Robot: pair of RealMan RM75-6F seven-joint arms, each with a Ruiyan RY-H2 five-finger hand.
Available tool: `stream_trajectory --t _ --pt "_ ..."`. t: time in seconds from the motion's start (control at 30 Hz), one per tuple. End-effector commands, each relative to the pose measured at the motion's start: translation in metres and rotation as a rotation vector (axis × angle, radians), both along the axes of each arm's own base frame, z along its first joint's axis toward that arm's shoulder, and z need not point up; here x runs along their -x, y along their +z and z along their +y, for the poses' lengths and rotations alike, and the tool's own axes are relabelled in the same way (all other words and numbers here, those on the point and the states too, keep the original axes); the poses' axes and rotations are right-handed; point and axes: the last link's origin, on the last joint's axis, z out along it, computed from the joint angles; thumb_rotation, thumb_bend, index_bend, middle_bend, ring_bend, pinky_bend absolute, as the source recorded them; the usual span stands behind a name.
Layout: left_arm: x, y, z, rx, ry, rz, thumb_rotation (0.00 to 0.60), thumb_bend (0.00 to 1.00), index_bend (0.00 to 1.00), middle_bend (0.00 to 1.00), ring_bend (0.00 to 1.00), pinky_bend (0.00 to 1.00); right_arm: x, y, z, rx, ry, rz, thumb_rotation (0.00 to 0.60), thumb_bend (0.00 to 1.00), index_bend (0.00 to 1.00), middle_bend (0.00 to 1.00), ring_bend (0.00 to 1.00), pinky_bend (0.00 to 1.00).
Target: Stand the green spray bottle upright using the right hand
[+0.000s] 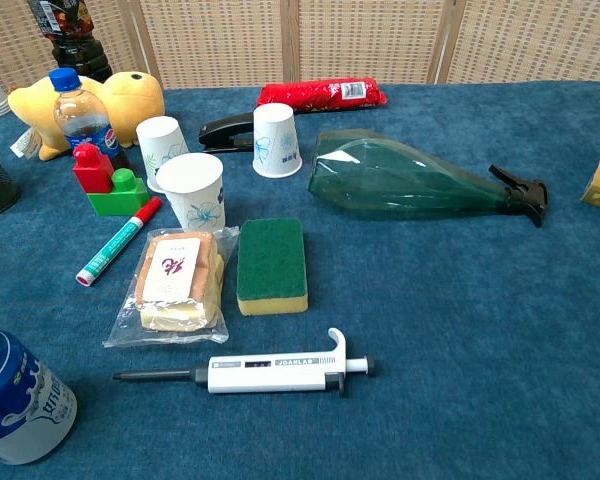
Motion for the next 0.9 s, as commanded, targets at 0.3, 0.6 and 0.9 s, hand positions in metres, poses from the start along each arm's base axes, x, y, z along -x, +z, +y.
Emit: stream_trajectory --t 0.3,0.6,0.9 --pt "-0.002 0.0 -0.001 -0.009 -0.009 -0.001 0.6 0.28 0.31 0.31 0.18 0.05 -0.003 -0.005 -0.003 -0.055 0.007 -0.077 0.6 0.38 0.34 0.37 0.15 0.26" --pt "-0.004 -0.002 0.004 0.008 -0.017 -0.019 0.6 0.28 0.31 0.31 0.18 0.05 -0.028 -0.004 -0.005 -0.162 0.067 -0.343 0.6 0.38 0.32 0.37 0.2 0.28" --pt "-0.004 -0.004 0.012 0.029 -0.022 -0.03 0.6 0.28 0.31 0.31 0.18 0.05 -0.084 -0.019 -0.018 -0.457 0.195 -0.662 0.6 0.38 0.29 0.39 0.3 0.35"
